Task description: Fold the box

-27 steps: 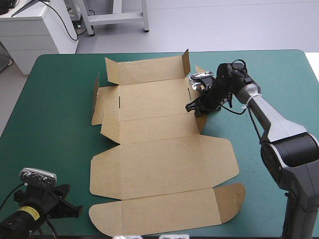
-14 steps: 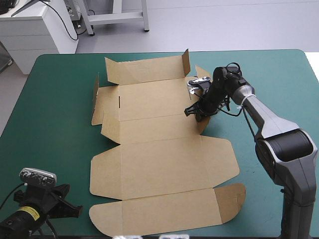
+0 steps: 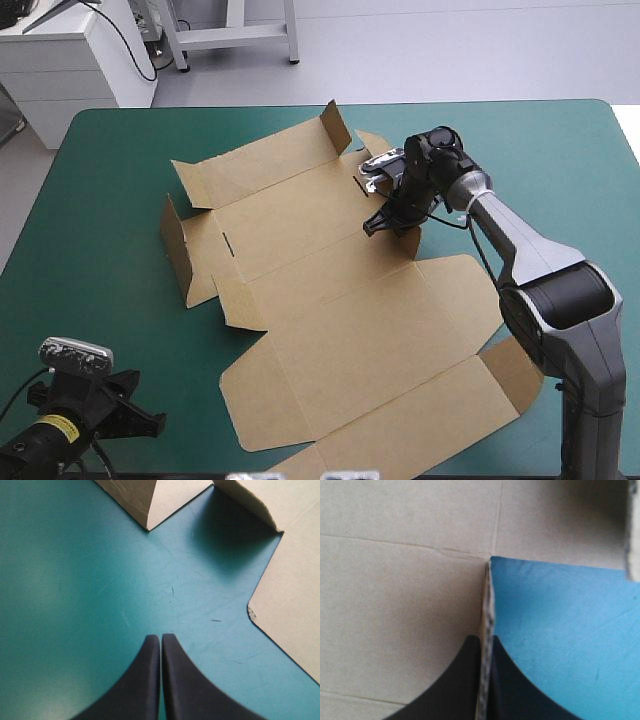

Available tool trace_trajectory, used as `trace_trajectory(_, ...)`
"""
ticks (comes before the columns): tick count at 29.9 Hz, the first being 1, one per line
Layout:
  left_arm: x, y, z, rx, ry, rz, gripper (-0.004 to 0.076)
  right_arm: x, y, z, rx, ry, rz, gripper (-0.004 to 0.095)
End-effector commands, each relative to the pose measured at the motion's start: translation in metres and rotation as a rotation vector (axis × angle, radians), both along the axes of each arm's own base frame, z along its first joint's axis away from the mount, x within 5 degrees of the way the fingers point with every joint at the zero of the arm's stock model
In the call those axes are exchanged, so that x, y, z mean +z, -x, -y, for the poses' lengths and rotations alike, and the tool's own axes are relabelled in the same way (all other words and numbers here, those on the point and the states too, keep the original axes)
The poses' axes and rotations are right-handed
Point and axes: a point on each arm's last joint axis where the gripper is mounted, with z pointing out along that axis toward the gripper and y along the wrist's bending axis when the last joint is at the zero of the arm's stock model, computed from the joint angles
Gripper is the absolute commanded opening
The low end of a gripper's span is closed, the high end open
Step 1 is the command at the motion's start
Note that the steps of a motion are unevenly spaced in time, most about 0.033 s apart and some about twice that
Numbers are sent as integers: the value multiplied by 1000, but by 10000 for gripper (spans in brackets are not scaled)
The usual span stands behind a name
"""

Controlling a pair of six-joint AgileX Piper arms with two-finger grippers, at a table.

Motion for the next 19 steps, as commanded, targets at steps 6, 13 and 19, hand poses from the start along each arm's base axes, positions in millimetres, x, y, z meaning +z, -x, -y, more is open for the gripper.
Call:
trace_trajectory(6, 11, -4, 1, 1, 18, 66, -8, 43, 4, 5, 73, 8, 124, -15)
trace_trajectory(13, 11, -4, 1, 1, 18, 66, -8, 44, 2, 4, 199, 34, 179, -15)
trace_trajectory(19, 11, -4, 1, 1, 18, 66, -8, 47, 3, -3, 407, 25, 212, -15)
